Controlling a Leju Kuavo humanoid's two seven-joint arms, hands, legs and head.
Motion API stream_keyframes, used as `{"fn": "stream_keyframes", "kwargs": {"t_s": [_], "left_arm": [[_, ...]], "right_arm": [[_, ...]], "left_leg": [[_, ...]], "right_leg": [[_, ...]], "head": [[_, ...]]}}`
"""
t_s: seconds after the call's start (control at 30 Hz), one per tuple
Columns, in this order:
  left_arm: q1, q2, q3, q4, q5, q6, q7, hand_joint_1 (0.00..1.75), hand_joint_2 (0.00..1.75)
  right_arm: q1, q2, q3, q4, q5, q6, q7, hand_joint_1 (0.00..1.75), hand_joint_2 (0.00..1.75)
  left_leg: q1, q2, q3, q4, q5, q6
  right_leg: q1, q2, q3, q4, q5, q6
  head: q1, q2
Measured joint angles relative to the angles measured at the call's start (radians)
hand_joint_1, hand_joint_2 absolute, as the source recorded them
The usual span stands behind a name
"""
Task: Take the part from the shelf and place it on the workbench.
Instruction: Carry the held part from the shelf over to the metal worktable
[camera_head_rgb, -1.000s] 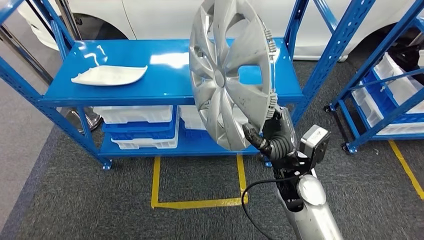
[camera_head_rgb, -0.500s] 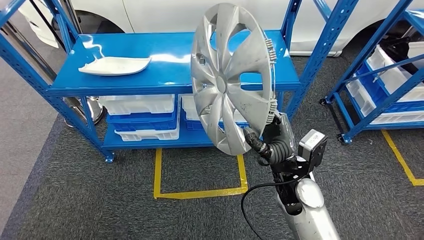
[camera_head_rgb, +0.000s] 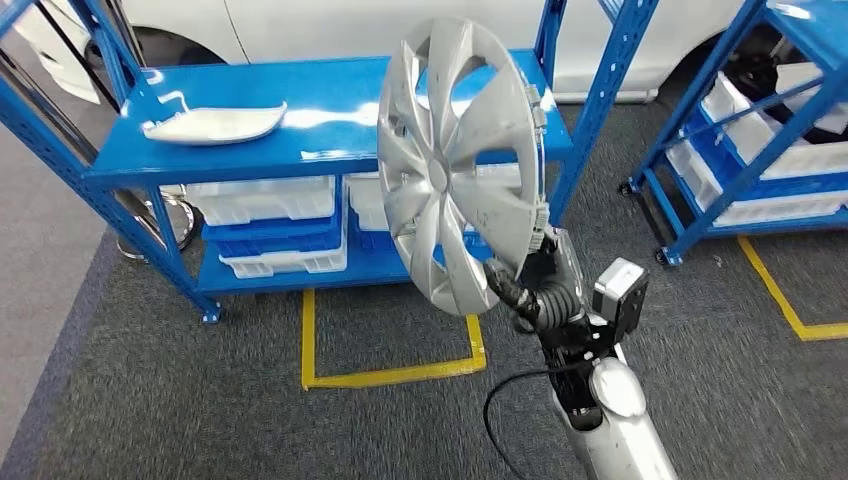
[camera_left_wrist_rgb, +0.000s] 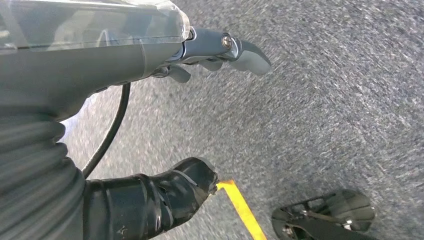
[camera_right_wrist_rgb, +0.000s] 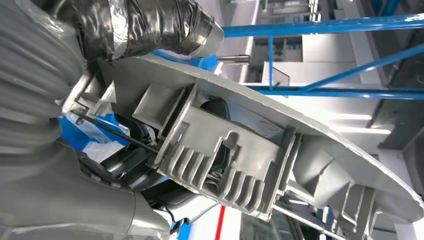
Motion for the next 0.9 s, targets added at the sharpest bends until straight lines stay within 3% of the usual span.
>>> {"fn": "stream_keyframes", "kwargs": {"t_s": [0.07,0.1,0.17,0.23,0.3,0.37,0.43,0.5,0.57,0.63,0.7,0.77,0.8,0.83,0.9], "left_arm": [[0.000,0.000,0.000,0.000,-0.005,-0.001,0.001,0.00,1.75],[-0.001,0.000,0.000,0.000,-0.007,-0.001,0.002,0.00,1.75],[0.000,0.000,0.000,0.000,-0.012,-0.002,0.004,0.00,1.75],[0.001,0.000,0.000,0.000,-0.015,-0.004,0.008,0.00,1.75],[0.001,0.000,0.000,0.000,-0.020,-0.007,0.013,0.00,1.75],[0.001,0.000,-0.001,0.000,-0.024,-0.010,0.014,0.00,1.75],[0.001,0.000,-0.002,0.000,-0.028,-0.013,0.014,0.00,1.75],[0.000,0.000,-0.003,0.000,-0.032,-0.014,0.014,0.00,1.75],[-0.002,-0.001,-0.004,0.000,-0.034,-0.015,0.011,0.00,1.75],[-0.004,-0.001,-0.005,0.000,-0.037,-0.015,0.006,0.00,1.75],[-0.004,-0.001,-0.005,0.000,-0.042,-0.015,-0.001,0.00,1.75],[-0.004,-0.002,-0.005,0.000,-0.045,-0.015,-0.004,0.00,1.75],[-0.006,-0.003,-0.006,0.000,-0.046,-0.015,-0.005,0.00,1.75],[-0.009,-0.003,-0.006,0.000,-0.047,-0.016,-0.007,0.00,1.75],[-0.019,-0.004,-0.005,0.000,-0.047,-0.016,-0.009,0.00,1.75]], "right_arm": [[0.003,-0.001,-0.002,0.000,-0.001,0.003,0.000,1.75,1.75],[0.006,-0.001,-0.004,0.000,-0.001,0.004,0.000,1.75,1.75],[0.011,-0.002,-0.005,0.000,-0.001,0.007,0.000,1.75,1.75],[0.018,-0.003,-0.006,-0.001,-0.001,0.008,-0.001,1.75,1.75],[0.028,-0.005,-0.007,-0.001,-0.001,0.008,-0.003,1.75,1.75],[0.037,-0.009,-0.009,-0.001,0.000,0.009,-0.004,1.75,1.75],[0.040,-0.012,-0.012,-0.006,0.002,0.012,-0.007,1.75,1.75],[0.044,-0.015,-0.015,-0.015,0.003,0.019,-0.015,1.75,1.75],[0.050,-0.018,-0.019,-0.026,0.004,0.025,-0.021,1.75,1.75],[0.055,-0.022,-0.022,-0.037,0.005,0.027,-0.022,1.75,1.75],[0.059,-0.024,-0.022,-0.047,0.008,0.029,-0.024,1.75,1.75],[0.068,-0.026,-0.023,-0.060,0.018,0.034,-0.027,1.75,1.75],[0.074,-0.027,-0.023,-0.069,0.027,0.037,-0.028,1.75,1.75],[0.080,-0.027,-0.023,-0.079,0.036,0.040,-0.027,1.75,1.75],[0.085,-0.028,-0.023,-0.098,0.050,0.043,-0.023,1.75,1.75]], "left_leg": [[0.000,0.019,-0.003,-0.010,0.003,0.012],[0.001,0.029,-0.004,-0.013,0.008,0.021],[0.000,0.053,-0.010,-0.018,0.018,0.038],[-0.004,0.074,-0.018,-0.017,0.022,0.046],[-0.007,0.096,-0.026,-0.013,0.025,0.047],[-0.008,0.116,-0.030,-0.006,0.024,0.046],[-0.013,0.134,-0.034,0.002,0.022,0.040],[-0.018,0.151,-0.036,0.005,0.021,0.031],[-0.017,0.165,-0.037,0.006,0.019,0.021],[-0.014,0.135,-0.050,0.037,-0.010,0.011],[-0.011,0.087,-0.091,0.140,-0.076,0.006],[-0.010,0.070,-0.138,0.255,-0.123,0.006],[-0.010,0.068,-0.143,0.275,-0.120,0.006],[-0.010,0.066,-0.132,0.256,-0.099,0.008],[-0.010,0.038,-0.076,0.141,-0.034,0.016]], "right_leg": [[-0.001,0.011,-0.008,0.002,0.008,0.013],[-0.001,0.004,-0.015,0.013,-0.001,0.017],[-0.002,-0.024,-0.049,0.091,-0.057,0.023],[-0.003,-0.042,-0.098,0.217,-0.125,0.029],[-0.003,-0.046,-0.109,0.275,-0.141,0.032],[-0.003,-0.062,-0.046,0.186,-0.095,0.030],[0.006,-0.103,0.029,0.059,-0.061,0.020],[0.016,-0.120,0.046,0.013,-0.059,0.007],[0.015,-0.099,0.040,0.008,-0.051,-0.008],[0.011,-0.080,0.037,0.001,-0.041,-0.024],[0.010,-0.063,0.032,-0.002,-0.034,-0.035],[0.013,-0.040,0.025,0.000,-0.029,-0.039],[0.014,-0.027,0.023,0.002,-0.027,-0.040],[0.014,-0.014,0.020,0.006,-0.026,-0.040],[0.013,0.009,0.016,0.013,-0.025,-0.037]], "head": [[0.000,0.000],[0.001,0.000],[0.002,0.000],[0.003,0.000],[0.003,0.000],[0.003,0.000],[0.003,0.000],[0.003,0.000],[0.002,0.000],[0.002,0.000],[0.002,0.000],[0.002,0.000],[0.002,0.000],[0.002,0.000],[0.002,0.000]]}}
